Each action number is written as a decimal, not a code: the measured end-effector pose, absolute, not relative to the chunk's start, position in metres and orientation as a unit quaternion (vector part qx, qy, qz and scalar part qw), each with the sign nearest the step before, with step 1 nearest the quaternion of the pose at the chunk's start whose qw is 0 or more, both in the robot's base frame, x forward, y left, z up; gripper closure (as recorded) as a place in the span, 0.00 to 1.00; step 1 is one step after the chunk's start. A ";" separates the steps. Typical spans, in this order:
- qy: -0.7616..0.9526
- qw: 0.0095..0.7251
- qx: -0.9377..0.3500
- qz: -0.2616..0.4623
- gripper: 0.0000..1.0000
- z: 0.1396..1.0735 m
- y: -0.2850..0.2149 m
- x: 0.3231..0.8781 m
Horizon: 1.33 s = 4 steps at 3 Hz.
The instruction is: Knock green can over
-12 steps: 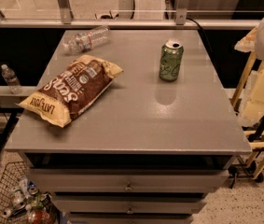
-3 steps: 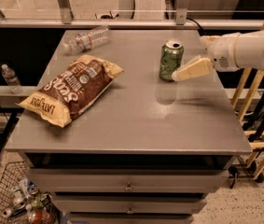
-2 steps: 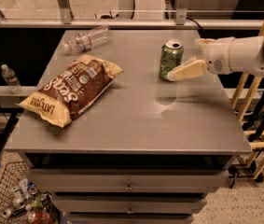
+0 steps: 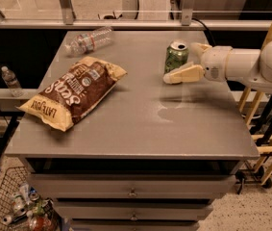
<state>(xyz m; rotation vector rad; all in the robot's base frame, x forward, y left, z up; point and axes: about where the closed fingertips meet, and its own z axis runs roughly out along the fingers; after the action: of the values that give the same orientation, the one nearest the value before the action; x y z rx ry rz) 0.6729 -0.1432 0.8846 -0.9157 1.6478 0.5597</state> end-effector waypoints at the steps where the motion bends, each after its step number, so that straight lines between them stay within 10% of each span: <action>1: 0.688 0.559 -0.384 0.258 0.18 0.881 -0.134 0.677; 4: 0.670 0.564 -0.416 0.245 0.88 0.897 -0.133 0.682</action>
Offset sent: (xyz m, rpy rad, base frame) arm 0.0090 0.0115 -0.0066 0.0977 0.0005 0.0465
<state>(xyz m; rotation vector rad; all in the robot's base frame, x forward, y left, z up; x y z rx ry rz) 0.6816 -0.1332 0.8973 -0.9798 1.5755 0.5753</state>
